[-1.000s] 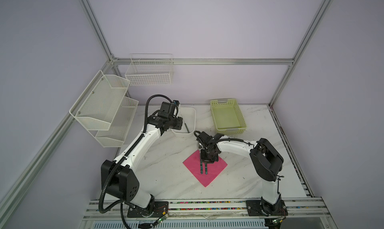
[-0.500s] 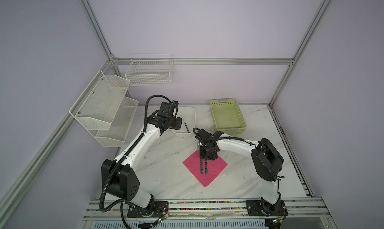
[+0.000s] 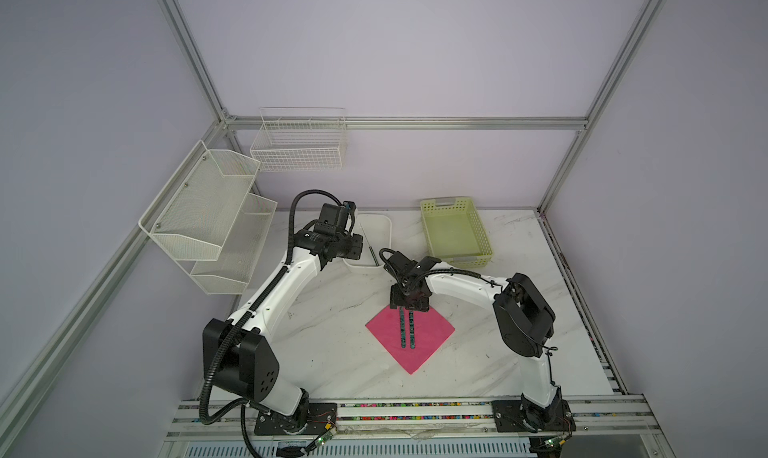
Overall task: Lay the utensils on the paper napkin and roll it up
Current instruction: 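Lower the fork flat onto the pink napkin beside the spoon with right gripper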
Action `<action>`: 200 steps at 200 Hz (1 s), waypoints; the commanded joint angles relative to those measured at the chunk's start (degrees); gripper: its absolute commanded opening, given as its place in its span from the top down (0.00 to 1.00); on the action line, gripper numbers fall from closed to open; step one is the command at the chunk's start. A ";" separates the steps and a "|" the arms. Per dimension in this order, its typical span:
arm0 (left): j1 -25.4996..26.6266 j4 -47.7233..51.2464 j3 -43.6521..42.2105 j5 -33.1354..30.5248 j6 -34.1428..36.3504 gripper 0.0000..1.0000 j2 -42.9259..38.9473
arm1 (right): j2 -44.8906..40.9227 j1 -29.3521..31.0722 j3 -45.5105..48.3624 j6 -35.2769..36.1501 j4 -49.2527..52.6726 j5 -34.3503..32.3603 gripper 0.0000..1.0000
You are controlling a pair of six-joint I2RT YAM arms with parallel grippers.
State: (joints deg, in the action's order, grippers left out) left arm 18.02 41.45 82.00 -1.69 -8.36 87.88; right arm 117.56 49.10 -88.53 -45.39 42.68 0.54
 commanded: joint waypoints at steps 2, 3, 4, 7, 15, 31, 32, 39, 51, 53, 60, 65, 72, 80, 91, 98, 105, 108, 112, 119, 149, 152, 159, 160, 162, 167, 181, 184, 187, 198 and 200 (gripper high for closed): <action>-0.36 -0.67 0.17 0.02 -0.43 0.66 0.27 | 1.13 -0.52 -1.16 -0.58 0.91 -2.81 0.26; -0.36 -0.60 0.18 0.02 -0.43 0.66 0.28 | 1.20 -0.51 -1.14 -0.54 0.87 -2.86 0.26; -0.36 -0.64 0.18 0.02 -0.43 0.66 0.28 | 1.19 -0.50 -1.13 -0.51 0.85 -2.88 0.26; -0.43 -0.60 0.18 0.02 -0.43 0.66 0.28 | 1.35 -0.62 -1.16 -0.47 0.83 -2.91 0.26; -0.40 -0.61 0.16 0.07 -0.43 0.66 0.28 | 1.58 -0.83 -1.28 -0.27 0.68 -3.00 0.27; -0.45 -0.66 0.12 0.20 -0.41 0.66 0.45 | 2.05 -1.15 -1.28 -0.02 0.32 -2.91 0.27; -0.44 -0.66 0.10 0.20 -0.42 0.66 0.45 | 2.10 -1.13 -1.24 -0.03 0.31 -2.91 0.27; -0.44 -0.59 0.14 0.20 -0.43 0.66 0.54 | 2.23 -1.22 -1.26 0.12 0.15 -2.75 0.27; -0.45 -0.58 0.18 0.20 -0.43 0.66 0.54 | 2.50 -1.37 -1.20 0.19 -0.01 -2.69 0.29; -0.44 -0.58 0.23 0.13 -0.43 0.66 0.54 | 2.50 -1.44 -1.16 0.20 0.00 -2.63 0.29; -0.43 -0.63 0.14 0.11 -0.43 0.66 0.54 | 2.59 -1.46 -0.92 0.28 -0.18 -2.47 0.29; -0.44 -0.58 0.15 0.03 -0.46 0.66 0.61 | 2.59 -1.53 -0.82 0.28 -0.26 -2.47 0.30; -0.44 -0.58 0.10 -0.04 -0.43 0.66 0.64 | 2.51 -1.55 -0.69 0.14 -0.31 -2.47 0.31; -0.44 -0.59 0.09 -0.12 -0.43 0.66 0.64 | 2.34 -1.55 -0.38 0.11 -0.51 -2.47 0.32; -0.49 -0.65 0.10 0.02 -0.43 0.66 0.71 | 2.11 -1.75 0.08 -0.06 -0.87 -2.45 0.34; -0.44 -0.58 0.17 0.03 -0.43 0.66 0.72 | 1.98 -1.77 0.27 -0.17 -0.85 -2.47 0.35; -0.44 -0.59 0.18 0.11 -0.38 0.66 0.76 | 1.86 -1.82 0.53 -0.31 -1.01 -2.43 0.36; -0.42 -0.58 0.21 0.16 -0.42 0.66 0.72 | 1.76 -1.83 0.63 -0.32 -0.96 -2.46 0.37; -0.44 -0.57 0.23 0.11 -0.43 0.66 0.79 | 1.65 -1.91 0.71 -0.40 -1.02 -2.45 0.38; -0.45 -0.64 0.23 0.11 -0.43 0.66 0.81 | 1.49 -1.91 0.98 -0.43 -1.26 -2.42 0.39; -0.44 -0.61 0.19 0.20 -0.43 0.66 0.83 | 1.13 -2.08 1.69 -0.57 -1.56 -2.31 0.43; -0.44 -0.65 0.19 0.20 -0.43 0.66 0.89 | 1.13 -2.13 1.69 -0.50 -1.59 -2.30 0.43; -0.40 -0.58 0.24 0.20 -0.43 0.66 0.97 | 1.08 -2.15 1.79 -0.54 -1.70 -2.21 0.44; -0.42 -0.58 0.21 0.20 -0.43 0.66 0.98 | 1.04 -2.11 1.79 -0.56 -1.71 -2.21 0.44; -0.48 -0.58 0.25 0.20 -0.47 0.66 0.98 | 1.06 -2.20 1.87 -0.55 -1.65 -2.21 0.44; -0.52 -0.64 0.20 0.20 -0.43 0.66 1.00 | 1.06 -2.19 1.92 -0.50 -1.72 -2.20 0.45; -0.53 -0.51 0.22 0.20 -0.43 0.66 1.07 | 0.89 -2.25 2.10 -0.59 -1.87 -2.21 0.46; -0.53 -0.51 0.20 0.20 -0.43 0.66 1.09 | 0.82 -2.29 2.15 -0.58 -1.89 -2.21 0.46; -0.53 -0.50 0.18 0.20 -0.43 0.66 1.07 | 0.79 -2.30 2.28 -0.61 -1.97 -2.17 0.46; -0.57 -0.49 0.23 0.20 -0.43 0.66 1.13 | 0.68 -2.26 2.35 -0.65 -1.96 -2.20 0.46; -0.54 -0.54 0.21 0.20 -0.43 0.66 1.15 | 0.73 -2.28 2.39 -0.66 -1.95 -2.16 0.46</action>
State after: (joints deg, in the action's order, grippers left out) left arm 18.00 41.47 82.00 -1.72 -8.36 88.66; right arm 119.11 47.24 -87.68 -44.99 40.75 -0.67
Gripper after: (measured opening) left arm 0.341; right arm 0.545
